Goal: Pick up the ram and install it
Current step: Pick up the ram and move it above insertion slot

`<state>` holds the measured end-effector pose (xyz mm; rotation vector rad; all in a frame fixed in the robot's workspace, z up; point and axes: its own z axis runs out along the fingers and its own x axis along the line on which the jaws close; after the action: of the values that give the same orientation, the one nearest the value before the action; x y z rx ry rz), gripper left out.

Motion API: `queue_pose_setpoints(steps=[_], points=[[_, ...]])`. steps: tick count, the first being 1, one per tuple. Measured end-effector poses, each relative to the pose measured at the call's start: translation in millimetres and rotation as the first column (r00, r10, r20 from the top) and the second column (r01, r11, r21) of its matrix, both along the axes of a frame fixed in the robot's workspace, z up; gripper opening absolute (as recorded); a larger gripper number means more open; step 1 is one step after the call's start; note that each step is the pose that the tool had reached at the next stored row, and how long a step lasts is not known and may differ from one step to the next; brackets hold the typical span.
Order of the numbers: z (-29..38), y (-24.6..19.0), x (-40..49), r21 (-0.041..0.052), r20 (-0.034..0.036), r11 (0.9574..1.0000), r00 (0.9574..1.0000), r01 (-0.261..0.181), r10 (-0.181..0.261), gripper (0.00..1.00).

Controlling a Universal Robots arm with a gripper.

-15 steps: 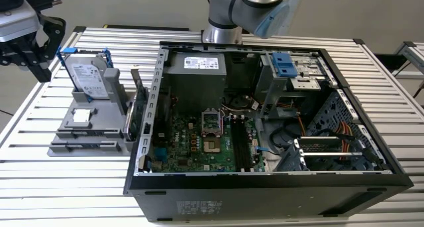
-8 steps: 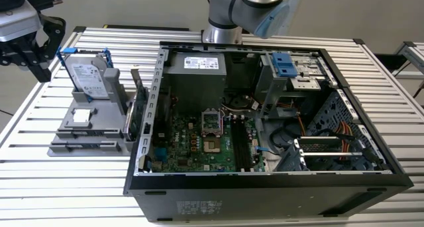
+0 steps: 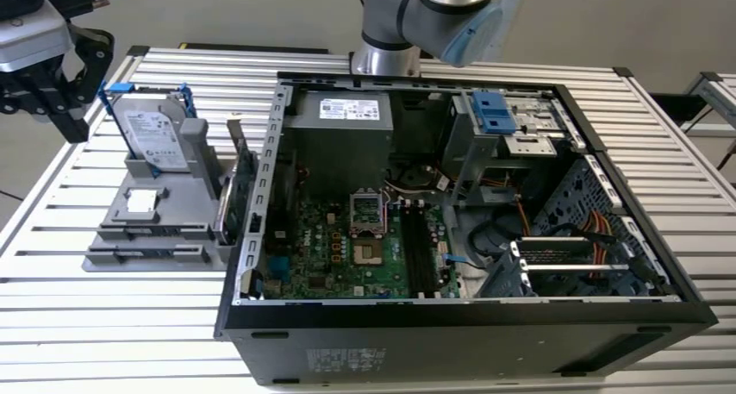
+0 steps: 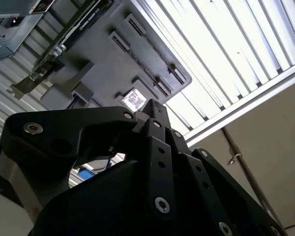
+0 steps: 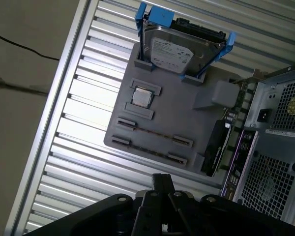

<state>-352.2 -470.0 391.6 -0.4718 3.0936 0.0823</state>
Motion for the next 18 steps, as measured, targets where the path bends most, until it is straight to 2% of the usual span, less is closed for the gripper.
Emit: queue_pose_setpoints(steps=[10, 18], points=[[0.0, 0.0, 0.0, 0.0001, 0.0001, 0.9999, 0.9999, -0.012, 0.012, 0.0], [0.0, -0.1, 0.0, 0.0, 0.0, 0.9985, 0.9985, -0.055, 0.055, 0.0]])
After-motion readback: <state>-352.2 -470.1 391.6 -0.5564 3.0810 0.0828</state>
